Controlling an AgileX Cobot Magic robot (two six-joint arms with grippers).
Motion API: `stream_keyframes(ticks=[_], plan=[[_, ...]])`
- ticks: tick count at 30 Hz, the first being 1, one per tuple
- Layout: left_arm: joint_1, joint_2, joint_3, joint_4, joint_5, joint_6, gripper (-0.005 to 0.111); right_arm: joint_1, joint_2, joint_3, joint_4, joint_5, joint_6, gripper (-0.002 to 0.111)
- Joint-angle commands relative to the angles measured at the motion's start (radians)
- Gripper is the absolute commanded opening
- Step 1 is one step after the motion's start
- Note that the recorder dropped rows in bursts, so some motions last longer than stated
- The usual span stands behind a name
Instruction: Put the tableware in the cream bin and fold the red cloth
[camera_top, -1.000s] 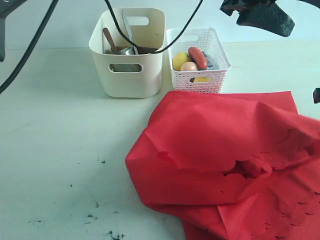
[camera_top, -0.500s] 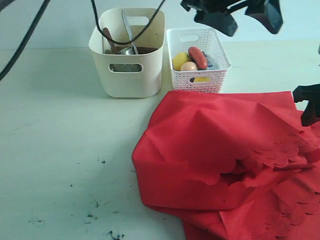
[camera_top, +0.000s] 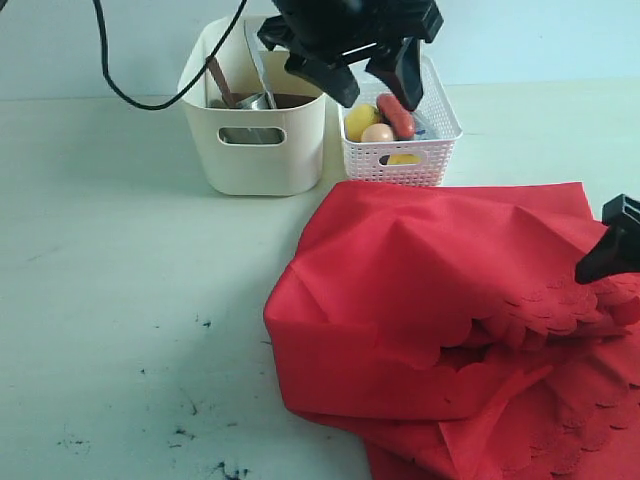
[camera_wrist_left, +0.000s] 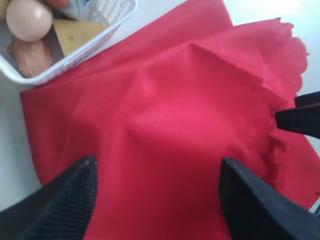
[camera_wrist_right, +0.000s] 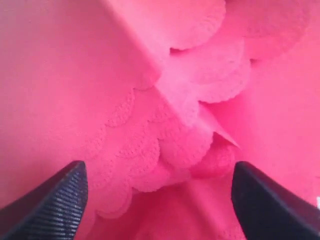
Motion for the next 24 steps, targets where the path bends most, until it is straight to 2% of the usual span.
stream_keyframes(ticks=[1, 8, 17, 20, 23, 24], plan=[[0.011, -0.043, 0.057, 0.015, -0.004, 0.014, 0.062, -0.007, 0.043, 0.004, 0.092, 0.012, -0.076, 0.076], [0.015, -0.093, 0.072, 0.076, -0.004, 0.018, 0.063, -0.007, 0.179, 0.004, 0.242, 0.003, -0.184, 0.076], [0.038, -0.173, 0.078, 0.098, -0.004, 0.014, 0.063, -0.007, 0.294, 0.004, 0.610, 0.027, -0.489, 0.074], [0.044, -0.196, 0.078, 0.100, -0.004, 0.014, 0.063, -0.007, 0.308, 0.002, 0.678, 0.039, -0.573, 0.056], [0.046, -0.221, 0.078, 0.100, -0.004, 0.014, 0.063, -0.007, 0.302, 0.002, 0.725, 0.058, -0.599, 0.027], [0.046, -0.229, 0.078, 0.100, -0.004, 0.014, 0.063, -0.007, 0.291, -0.002, 0.734, 0.067, -0.599, 0.014]])
